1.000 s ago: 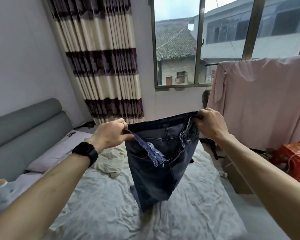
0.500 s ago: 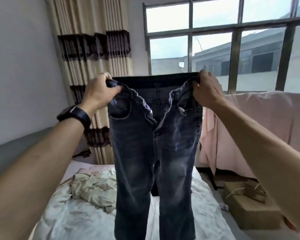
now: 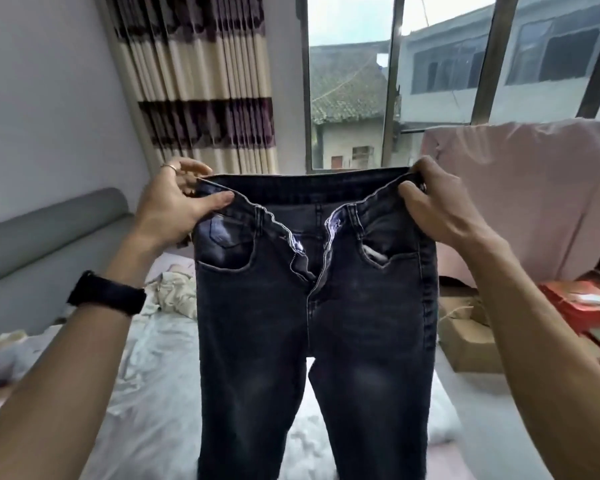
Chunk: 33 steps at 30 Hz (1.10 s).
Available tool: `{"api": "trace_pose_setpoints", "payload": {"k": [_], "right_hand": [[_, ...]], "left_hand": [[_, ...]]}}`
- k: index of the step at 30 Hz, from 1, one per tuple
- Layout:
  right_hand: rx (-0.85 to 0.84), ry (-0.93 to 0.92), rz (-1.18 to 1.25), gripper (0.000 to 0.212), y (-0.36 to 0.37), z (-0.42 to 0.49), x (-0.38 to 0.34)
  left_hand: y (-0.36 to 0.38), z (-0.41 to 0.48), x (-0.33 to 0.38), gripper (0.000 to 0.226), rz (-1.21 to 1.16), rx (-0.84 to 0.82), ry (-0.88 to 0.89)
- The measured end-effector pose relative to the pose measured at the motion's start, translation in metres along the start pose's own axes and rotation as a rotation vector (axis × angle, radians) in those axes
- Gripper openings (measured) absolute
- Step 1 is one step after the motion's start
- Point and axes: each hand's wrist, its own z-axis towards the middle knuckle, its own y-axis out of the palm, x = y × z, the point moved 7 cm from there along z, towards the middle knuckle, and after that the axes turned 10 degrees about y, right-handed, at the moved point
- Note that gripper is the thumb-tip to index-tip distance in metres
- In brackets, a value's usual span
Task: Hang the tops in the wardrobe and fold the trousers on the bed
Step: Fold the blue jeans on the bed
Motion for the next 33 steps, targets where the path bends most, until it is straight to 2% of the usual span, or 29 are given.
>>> {"api": "trace_pose_setpoints", "payload": {"k": [4,7,9,15,25,30,33], "right_hand": [[-0.034,0.069,0.048,0.023,0.010,-0.038,0.025],[-0.040,0.109,0.071,0.022,0.011,-0.049,0.029],[-0.044,0.108,0.063,0.023,0.008,-0.051,0.025],[0.046,0.023,0.066,0.025,-0.020,-0.041,-0.017],[0.232,-0.080,0.051,0.029,-0.079,-0.017,-0.082],[0.224,-0.064,0.026,0.028,-0.076,-0.007,-0.082],[0.171,-0.038,-0.043,0.026,-0.053,-0.001,-0.068]], "left_hand": [[0.012,-0.040,-0.004,0.038,-0.113,-0.064,-0.067],[0.018,-0.055,-0.006,0.050,-0.292,-0.092,-0.159],[0.017,-0.056,-0.007,0.054,-0.305,-0.112,-0.182],[-0.010,-0.035,0.017,0.056,-0.334,-0.060,-0.118],[-0.057,0.014,0.080,0.037,-0.453,0.024,0.015],[-0.053,0.026,0.078,0.041,-0.448,0.012,0.000],[-0.037,0.027,0.054,0.034,-0.398,0.000,-0.062]]}}
